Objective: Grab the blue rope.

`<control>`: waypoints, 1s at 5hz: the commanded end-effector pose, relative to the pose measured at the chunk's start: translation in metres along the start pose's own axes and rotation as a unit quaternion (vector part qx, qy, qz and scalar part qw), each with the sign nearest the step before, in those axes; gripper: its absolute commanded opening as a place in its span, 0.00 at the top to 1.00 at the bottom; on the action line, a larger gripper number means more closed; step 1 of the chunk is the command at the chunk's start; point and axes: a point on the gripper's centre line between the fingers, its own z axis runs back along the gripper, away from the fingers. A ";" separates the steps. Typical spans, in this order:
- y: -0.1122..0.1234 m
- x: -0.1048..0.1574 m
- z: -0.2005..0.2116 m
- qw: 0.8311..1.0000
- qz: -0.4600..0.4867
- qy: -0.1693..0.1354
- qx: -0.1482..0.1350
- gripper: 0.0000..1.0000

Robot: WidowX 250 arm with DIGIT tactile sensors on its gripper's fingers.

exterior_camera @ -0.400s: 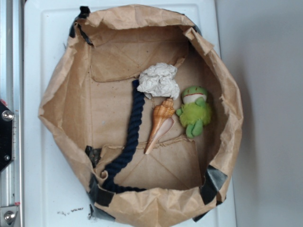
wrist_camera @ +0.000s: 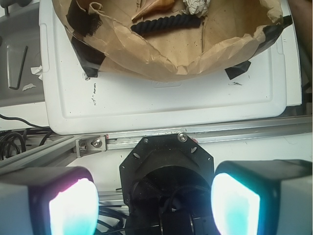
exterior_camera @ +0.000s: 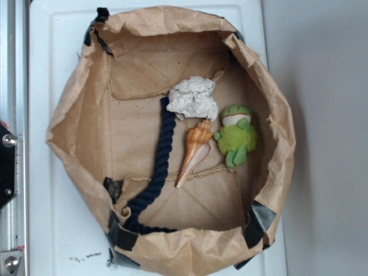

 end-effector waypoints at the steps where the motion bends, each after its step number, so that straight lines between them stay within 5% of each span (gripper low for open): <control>1: -0.014 0.100 0.001 0.993 0.109 -0.035 -0.005 0.00; 3: 0.009 0.154 -0.045 0.949 0.284 -0.128 -0.044 0.00; 5: 0.009 0.154 -0.045 0.949 0.284 -0.128 -0.044 0.00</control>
